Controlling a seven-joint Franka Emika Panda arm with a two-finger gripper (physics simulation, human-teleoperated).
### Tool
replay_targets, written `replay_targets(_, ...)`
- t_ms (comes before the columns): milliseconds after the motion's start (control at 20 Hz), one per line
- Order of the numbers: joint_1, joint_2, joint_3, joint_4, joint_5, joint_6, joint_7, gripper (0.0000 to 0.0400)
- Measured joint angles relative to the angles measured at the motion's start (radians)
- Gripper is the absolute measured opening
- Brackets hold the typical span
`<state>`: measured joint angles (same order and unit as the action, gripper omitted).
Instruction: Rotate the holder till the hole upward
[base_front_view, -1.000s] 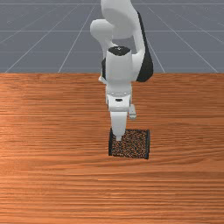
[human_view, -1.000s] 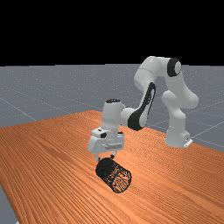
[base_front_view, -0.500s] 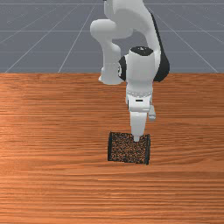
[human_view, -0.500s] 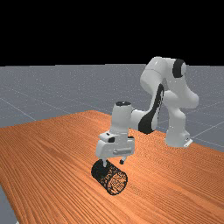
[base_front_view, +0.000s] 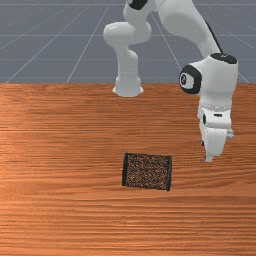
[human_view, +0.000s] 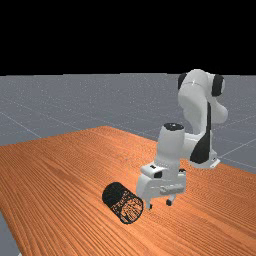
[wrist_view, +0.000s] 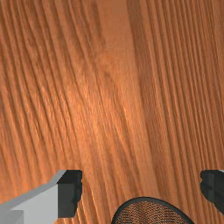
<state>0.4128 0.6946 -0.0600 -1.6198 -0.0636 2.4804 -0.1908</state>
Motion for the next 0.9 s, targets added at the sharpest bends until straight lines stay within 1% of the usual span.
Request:
replay_targets(50,0.006,0.006,0.007,0.011,-0.002,-0.003,-0.009,0.0400)
replay_targets(100,-0.010,0.021,0.033,0.039,0.007,-0.038,-0.066,0.0400)
replay_targets(150,-0.017,0.048,0.042,0.077,0.017,-0.076,-0.076,0.0400)
replay_targets(200,-0.020,0.073,0.047,0.098,0.022,-0.085,-0.080,0.0400)
replay_targets(300,-0.022,0.109,0.048,0.104,0.021,-0.057,-0.080,0.0400)
replay_targets(350,-0.028,0.148,0.055,0.149,0.028,-0.088,-0.087,0.0400)
replay_targets(400,-0.024,0.152,0.050,0.119,0.021,-0.031,-0.080,0.0400)
replay_targets(450,0.020,0.157,-0.004,0.092,-0.028,0.025,-0.025,0.0400)
replay_targets(500,0.022,0.171,-0.006,0.097,-0.028,0.033,-0.024,0.0400)
replay_targets(550,0.055,0.204,-0.045,0.138,-0.062,-0.011,0.011,0.0400)
replay_targets(600,0.000,0.184,0.021,0.085,-0.005,0.069,-0.048,0.0400)
replay_targets(750,0.073,0.241,-0.051,0.148,-0.067,0.009,0.024,0.0400)
replay_targets(800,0.096,0.267,-0.075,0.175,-0.087,-0.015,0.047,0.0388)
replay_targets(850,0.117,0.284,-0.100,0.212,-0.107,-0.040,0.067,0.0400)
replay_targets(900,0.137,0.303,-0.123,0.246,-0.126,-0.072,0.085,0.0399)
